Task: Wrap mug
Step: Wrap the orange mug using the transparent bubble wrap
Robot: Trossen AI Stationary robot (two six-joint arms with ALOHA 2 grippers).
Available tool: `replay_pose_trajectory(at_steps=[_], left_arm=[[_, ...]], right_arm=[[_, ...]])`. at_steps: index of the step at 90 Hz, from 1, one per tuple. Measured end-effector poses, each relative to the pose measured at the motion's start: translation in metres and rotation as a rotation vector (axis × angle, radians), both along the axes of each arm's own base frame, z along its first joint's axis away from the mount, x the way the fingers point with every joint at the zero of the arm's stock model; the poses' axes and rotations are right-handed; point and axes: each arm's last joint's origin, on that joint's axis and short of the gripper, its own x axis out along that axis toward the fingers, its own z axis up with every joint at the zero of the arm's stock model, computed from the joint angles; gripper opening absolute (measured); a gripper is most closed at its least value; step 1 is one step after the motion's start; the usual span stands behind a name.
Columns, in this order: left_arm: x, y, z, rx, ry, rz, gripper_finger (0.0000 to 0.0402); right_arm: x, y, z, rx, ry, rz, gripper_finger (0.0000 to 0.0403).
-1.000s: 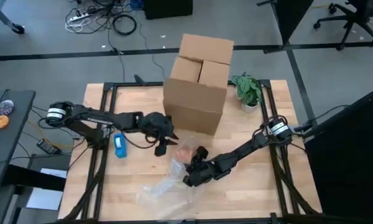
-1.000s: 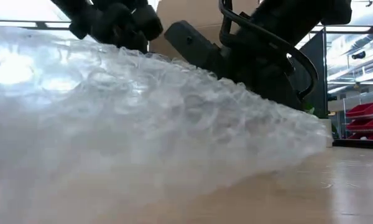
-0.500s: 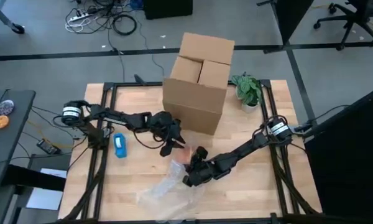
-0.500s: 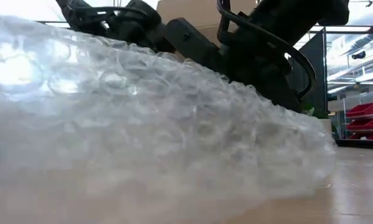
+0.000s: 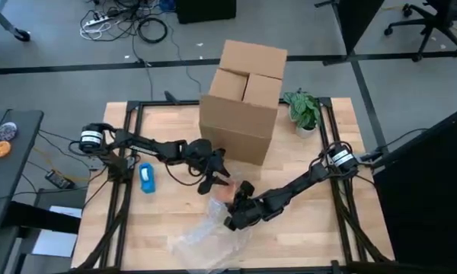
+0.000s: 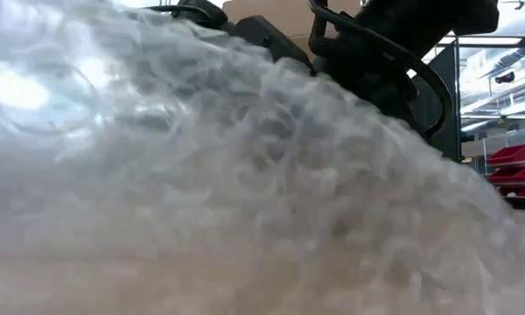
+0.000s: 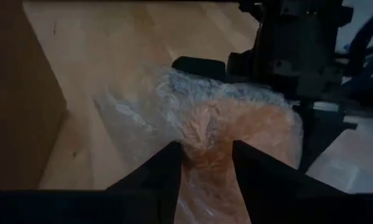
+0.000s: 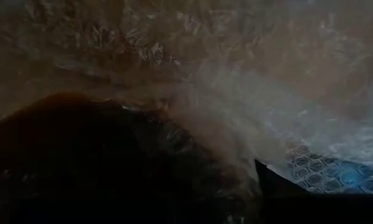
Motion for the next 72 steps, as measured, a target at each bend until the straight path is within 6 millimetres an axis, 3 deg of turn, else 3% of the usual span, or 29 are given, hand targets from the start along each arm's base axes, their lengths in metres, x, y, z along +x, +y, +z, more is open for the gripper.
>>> replay_pose_trajectory(at_steps=[19, 32, 46, 56, 72], left_arm=[[0.001, -0.012, -0.001, 0.160, -0.024, 0.020, 0.0025], [0.001, -0.020, -0.001, 0.290, -0.039, 0.053, 0.0025], [-0.001, -0.030, -0.002, 0.551, -0.054, 0.058, 0.0020], [-0.003, -0.033, -0.006, 0.642, -0.038, 0.018, 0.0008], [-0.006, -0.037, -0.010, 0.697, 0.002, -0.002, 0.0003]], right_arm=[[0.001, 0.000, 0.000, 0.008, -0.013, -0.003, 0.0041], [0.008, -0.004, 0.005, 0.064, -0.093, -0.055, 0.0050], [0.017, -0.009, 0.010, 0.252, -0.235, -0.200, 0.0052], [0.020, -0.010, 0.014, 0.356, -0.334, -0.320, 0.0052], [0.020, -0.013, 0.015, 0.303, -0.350, -0.339, 0.0052]])
